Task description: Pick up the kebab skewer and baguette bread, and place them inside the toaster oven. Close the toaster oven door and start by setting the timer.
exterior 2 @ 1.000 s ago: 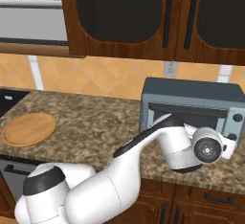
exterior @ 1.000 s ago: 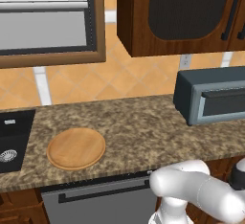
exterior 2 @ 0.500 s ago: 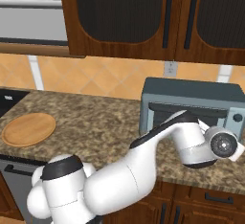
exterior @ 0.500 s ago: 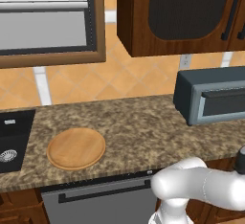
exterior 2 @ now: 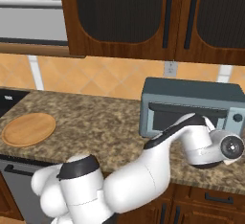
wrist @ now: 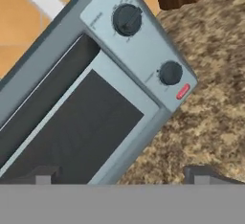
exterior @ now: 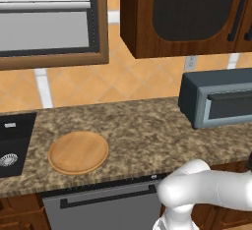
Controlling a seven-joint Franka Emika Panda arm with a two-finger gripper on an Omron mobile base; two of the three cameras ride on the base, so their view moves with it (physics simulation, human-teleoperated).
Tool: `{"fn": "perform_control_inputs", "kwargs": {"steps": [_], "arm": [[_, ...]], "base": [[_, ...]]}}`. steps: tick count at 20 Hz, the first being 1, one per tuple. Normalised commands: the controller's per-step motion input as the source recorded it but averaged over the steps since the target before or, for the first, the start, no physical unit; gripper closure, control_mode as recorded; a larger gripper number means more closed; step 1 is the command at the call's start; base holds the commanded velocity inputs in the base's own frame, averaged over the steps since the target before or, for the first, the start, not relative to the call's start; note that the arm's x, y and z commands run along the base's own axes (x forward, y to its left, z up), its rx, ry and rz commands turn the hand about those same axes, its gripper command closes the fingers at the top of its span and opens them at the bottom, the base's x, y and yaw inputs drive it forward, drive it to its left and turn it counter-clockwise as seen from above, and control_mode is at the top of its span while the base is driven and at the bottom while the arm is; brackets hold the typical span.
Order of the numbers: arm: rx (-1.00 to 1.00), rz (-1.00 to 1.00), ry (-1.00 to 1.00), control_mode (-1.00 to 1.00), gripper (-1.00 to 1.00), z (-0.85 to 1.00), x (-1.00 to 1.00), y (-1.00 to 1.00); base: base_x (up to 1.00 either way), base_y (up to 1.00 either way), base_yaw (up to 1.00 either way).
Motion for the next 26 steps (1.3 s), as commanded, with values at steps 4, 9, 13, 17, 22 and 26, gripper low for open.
{"fn": "perform_control_inputs", "kwargs": {"steps": [4,9,13,17,22,26], "arm": [[0.23,-0.17,-0.01,-1.0,-1.0,-0.17,0.01,-0.43],[0.02,-0.21,-0.03,-1.0,-1.0,-0.22,0.15,-0.32],[0.11,-0.04,-0.15,-1.0,-1.0,-0.25,0.25,-0.18],[0.1,-0.03,-0.15,-1.0,-1.0,-0.28,0.2,-0.16],[0.06,-0.04,-0.15,-1.0,-1.0,-0.16,0.04,-0.31],[0.0,-0.03,-0.1,-1.0,-1.0,0.0,0.04,-0.53]], "base": [[0.0,0.0,0.0],[0.0,0.0,0.0],[0.0,0.0,0.0],[0.0,0.0,0.0],[0.0,0.0,0.0],[0.0,0.0,0.0]]}}
